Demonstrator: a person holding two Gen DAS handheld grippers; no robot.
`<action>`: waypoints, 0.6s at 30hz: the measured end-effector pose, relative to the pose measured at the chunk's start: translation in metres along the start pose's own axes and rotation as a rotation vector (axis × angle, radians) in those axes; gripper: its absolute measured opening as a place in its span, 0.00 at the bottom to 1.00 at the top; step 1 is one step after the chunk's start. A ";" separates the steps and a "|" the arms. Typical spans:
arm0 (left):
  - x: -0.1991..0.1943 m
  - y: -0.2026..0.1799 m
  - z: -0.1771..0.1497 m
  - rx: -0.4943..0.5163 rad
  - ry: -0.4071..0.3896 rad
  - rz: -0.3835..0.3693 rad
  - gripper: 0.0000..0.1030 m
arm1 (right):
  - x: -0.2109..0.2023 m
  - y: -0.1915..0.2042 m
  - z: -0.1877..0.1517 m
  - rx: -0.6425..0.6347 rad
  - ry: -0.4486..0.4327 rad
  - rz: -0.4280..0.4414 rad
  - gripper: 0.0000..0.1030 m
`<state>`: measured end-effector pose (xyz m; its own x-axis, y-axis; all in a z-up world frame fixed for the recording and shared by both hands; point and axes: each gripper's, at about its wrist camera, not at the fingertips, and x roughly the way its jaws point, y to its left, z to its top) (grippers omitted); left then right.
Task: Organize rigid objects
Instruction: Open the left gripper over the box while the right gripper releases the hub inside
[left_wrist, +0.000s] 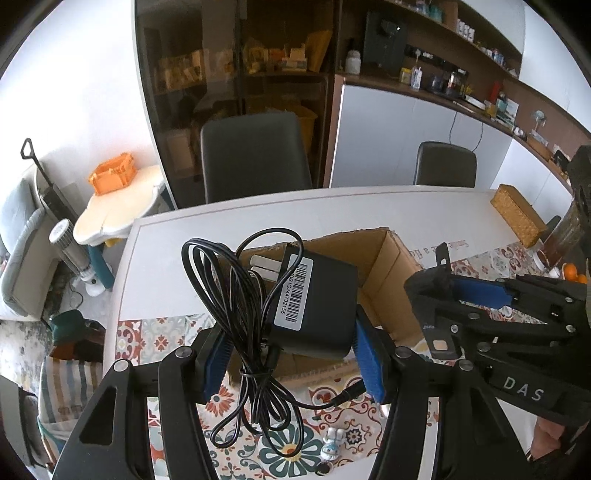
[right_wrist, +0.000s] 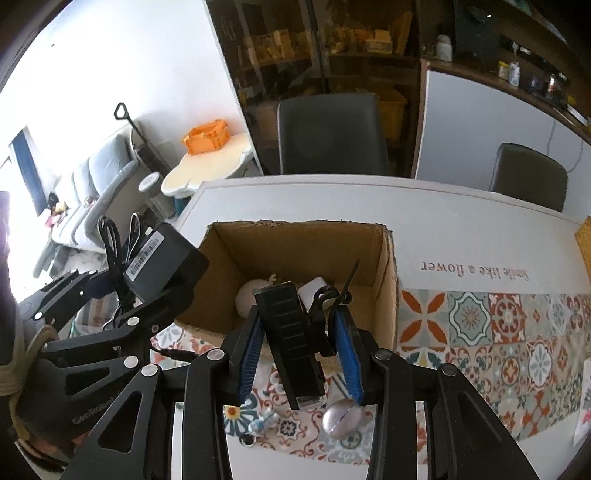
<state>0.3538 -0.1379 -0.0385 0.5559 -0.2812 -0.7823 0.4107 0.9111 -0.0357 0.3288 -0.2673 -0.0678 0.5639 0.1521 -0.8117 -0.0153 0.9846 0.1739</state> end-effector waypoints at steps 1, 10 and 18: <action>0.004 0.001 0.002 0.001 0.010 0.004 0.57 | 0.006 -0.003 0.004 0.011 0.014 -0.006 0.38; 0.042 0.000 0.017 0.023 0.095 0.024 0.61 | 0.036 -0.014 0.022 0.021 0.068 -0.031 0.38; 0.047 0.010 0.013 0.003 0.097 0.095 0.70 | 0.048 -0.014 0.031 0.013 0.077 -0.033 0.45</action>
<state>0.3936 -0.1460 -0.0678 0.5196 -0.1635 -0.8386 0.3618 0.9313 0.0426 0.3816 -0.2768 -0.0925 0.4985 0.1267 -0.8576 0.0129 0.9881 0.1535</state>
